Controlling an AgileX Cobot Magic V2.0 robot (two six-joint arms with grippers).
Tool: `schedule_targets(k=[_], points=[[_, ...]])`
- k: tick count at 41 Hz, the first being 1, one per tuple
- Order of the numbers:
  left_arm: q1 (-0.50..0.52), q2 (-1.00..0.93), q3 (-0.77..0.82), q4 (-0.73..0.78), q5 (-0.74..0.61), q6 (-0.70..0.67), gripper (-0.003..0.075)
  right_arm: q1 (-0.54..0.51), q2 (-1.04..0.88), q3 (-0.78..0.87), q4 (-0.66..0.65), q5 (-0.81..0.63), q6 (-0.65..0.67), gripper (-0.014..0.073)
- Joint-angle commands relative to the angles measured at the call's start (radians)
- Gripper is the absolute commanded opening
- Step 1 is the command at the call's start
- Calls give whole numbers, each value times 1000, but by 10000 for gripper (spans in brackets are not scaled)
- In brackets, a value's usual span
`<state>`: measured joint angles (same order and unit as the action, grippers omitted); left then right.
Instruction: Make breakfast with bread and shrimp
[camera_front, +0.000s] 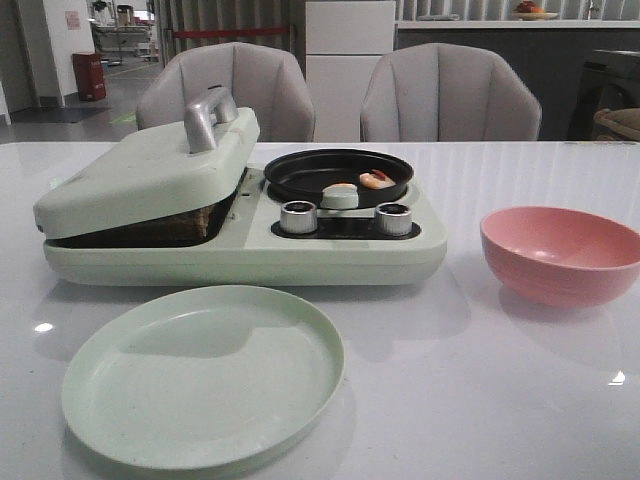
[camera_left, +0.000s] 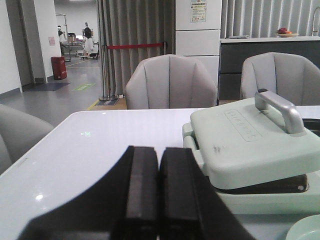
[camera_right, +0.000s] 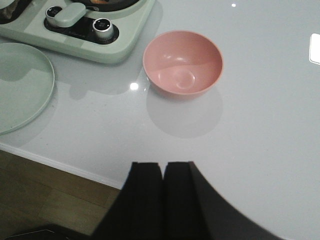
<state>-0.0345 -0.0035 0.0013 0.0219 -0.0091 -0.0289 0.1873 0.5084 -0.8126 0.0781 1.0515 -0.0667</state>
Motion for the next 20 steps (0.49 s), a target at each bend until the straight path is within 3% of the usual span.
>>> schedule_targets(k=[1, 9, 20], points=[[1, -25, 34, -5, -89, -4, 101, 0, 5, -25, -3, -68, -5, 15], [1, -25, 34, -5, -89, -4, 100, -35, -82, 67, -78, -183, -5, 15], [1, -25, 34, -5, -89, -4, 100, -152, -303, 399, -78, -581, -5, 15]])
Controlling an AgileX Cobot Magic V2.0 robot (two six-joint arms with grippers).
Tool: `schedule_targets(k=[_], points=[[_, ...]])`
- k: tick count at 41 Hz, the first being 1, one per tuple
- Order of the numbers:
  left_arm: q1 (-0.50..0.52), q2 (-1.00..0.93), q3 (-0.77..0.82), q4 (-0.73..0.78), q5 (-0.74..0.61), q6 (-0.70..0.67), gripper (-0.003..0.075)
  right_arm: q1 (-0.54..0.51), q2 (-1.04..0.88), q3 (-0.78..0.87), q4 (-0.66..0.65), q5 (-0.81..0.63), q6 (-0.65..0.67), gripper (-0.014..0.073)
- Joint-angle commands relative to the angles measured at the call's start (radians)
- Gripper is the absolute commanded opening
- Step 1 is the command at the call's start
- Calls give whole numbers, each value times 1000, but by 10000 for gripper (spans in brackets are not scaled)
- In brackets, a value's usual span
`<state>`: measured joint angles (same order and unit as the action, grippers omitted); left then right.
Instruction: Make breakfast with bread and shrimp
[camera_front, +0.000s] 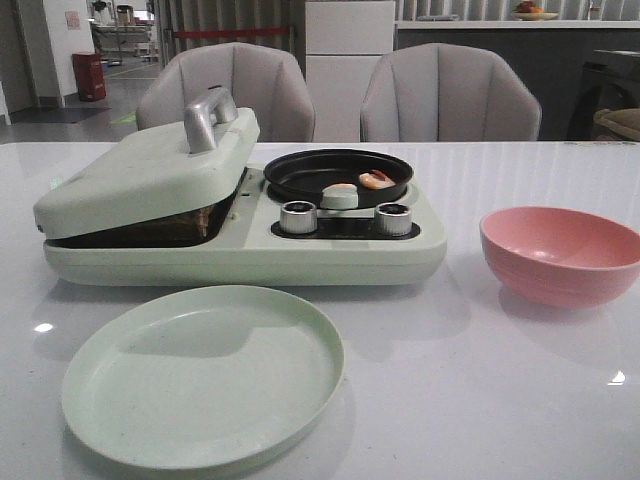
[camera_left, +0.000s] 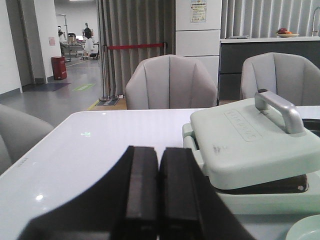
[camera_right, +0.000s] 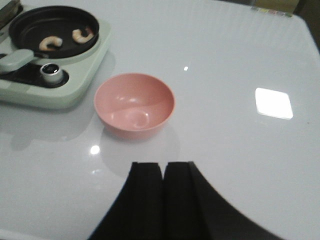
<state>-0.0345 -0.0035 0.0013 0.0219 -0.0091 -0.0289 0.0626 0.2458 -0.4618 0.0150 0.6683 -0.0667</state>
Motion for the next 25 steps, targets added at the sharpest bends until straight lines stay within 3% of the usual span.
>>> schedule_targets(k=[1, 20, 25], points=[[1, -25, 34, -5, -89, -4, 100, -32, -57, 73, -15, -220, -5, 15], [1, -25, 34, -5, -89, -4, 100, -46, -275, 463, -15, -668, -5, 15], [1, -25, 34, -5, -89, -4, 101, -47, -276, 487, 11, -684, -5, 15]])
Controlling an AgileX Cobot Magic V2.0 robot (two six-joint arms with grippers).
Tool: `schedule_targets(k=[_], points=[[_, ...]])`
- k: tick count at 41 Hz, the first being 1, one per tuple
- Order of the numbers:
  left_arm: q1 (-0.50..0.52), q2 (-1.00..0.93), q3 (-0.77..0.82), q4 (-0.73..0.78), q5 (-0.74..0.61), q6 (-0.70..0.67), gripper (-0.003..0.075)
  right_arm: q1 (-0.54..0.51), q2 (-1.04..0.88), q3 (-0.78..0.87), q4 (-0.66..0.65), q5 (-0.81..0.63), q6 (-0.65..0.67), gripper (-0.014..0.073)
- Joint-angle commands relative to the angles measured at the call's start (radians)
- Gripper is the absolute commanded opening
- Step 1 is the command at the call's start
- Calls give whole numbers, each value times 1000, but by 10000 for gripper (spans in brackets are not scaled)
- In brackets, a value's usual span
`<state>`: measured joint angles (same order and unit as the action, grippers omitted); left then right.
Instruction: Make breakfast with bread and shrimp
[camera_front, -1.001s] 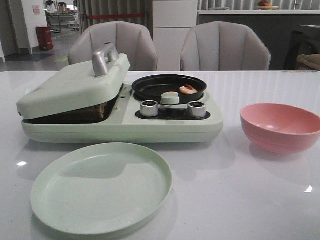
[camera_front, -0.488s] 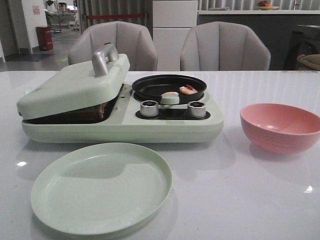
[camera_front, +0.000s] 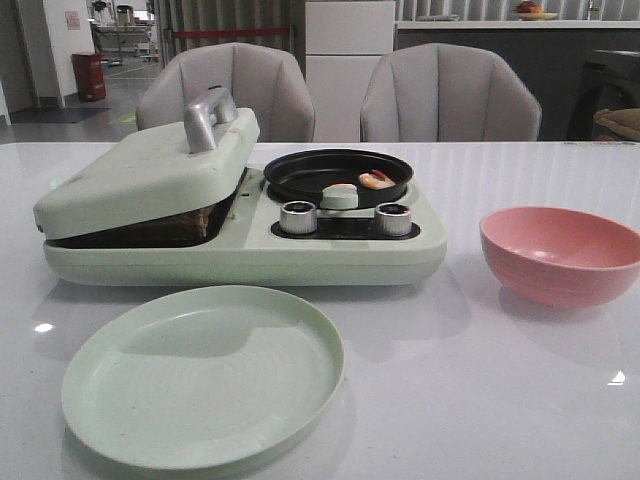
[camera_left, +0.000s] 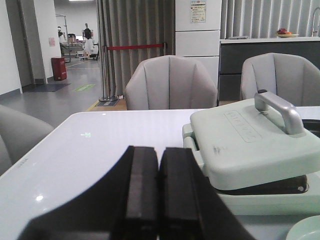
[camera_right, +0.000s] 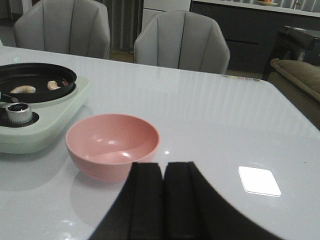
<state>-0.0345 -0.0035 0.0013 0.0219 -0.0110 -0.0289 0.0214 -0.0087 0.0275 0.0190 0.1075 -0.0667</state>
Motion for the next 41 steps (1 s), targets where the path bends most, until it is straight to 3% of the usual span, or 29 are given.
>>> schedule_targets(k=[1, 7, 41], points=[[1, -25, 34, -5, -87, -4, 100, -7, -21, -2, 18, -124, -5, 15], [1, -25, 34, -5, -87, -4, 100, -7, -21, -2, 72, -125, -5, 15], [1, -25, 34, -5, -87, -4, 101, -26, -21, -2, 72, -118, -5, 15]])
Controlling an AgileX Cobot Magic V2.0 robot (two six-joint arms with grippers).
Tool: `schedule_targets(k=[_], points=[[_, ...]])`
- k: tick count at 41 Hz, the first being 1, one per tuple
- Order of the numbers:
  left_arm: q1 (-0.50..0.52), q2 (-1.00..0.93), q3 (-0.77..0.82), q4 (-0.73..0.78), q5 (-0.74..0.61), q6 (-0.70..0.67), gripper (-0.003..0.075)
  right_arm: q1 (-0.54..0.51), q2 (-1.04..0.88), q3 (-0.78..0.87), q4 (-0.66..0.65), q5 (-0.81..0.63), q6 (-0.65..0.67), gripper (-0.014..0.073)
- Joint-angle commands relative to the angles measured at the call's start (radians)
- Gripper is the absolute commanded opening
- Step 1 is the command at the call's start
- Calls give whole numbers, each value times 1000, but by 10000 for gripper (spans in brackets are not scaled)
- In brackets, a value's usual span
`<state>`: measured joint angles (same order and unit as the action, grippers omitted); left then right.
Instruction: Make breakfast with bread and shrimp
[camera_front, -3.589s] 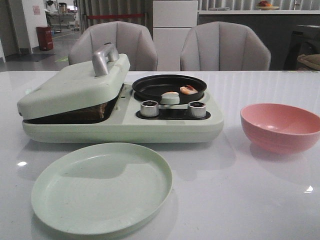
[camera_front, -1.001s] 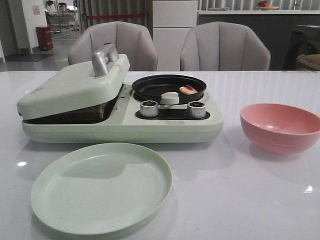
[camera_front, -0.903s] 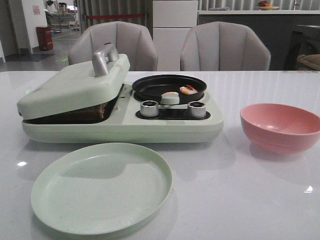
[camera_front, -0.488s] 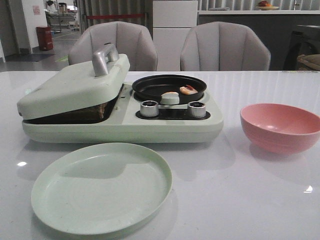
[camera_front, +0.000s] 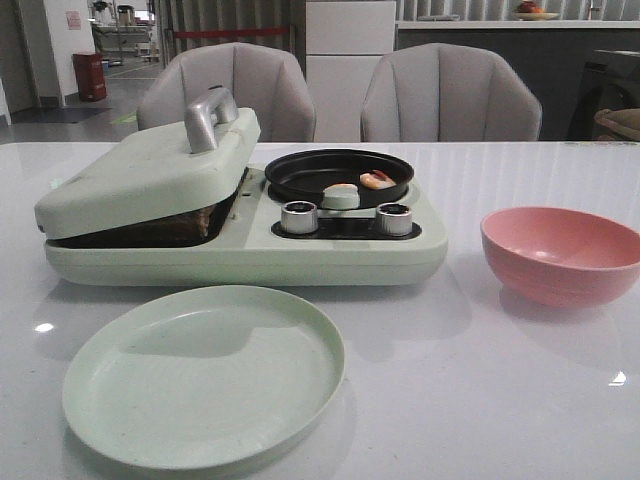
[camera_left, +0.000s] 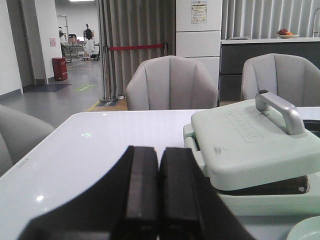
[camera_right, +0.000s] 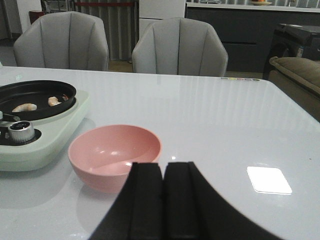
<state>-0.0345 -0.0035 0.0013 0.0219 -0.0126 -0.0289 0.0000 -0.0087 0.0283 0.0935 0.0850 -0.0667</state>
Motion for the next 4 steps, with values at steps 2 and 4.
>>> schedule_targets(k=[2, 4], points=[[1, -25, 34, -5, -86, -4, 100, -4, -21, -3, -3, -96, -5, 15], [1, -25, 34, -5, -86, -4, 100, -4, -21, -3, -3, -96, -5, 15]])
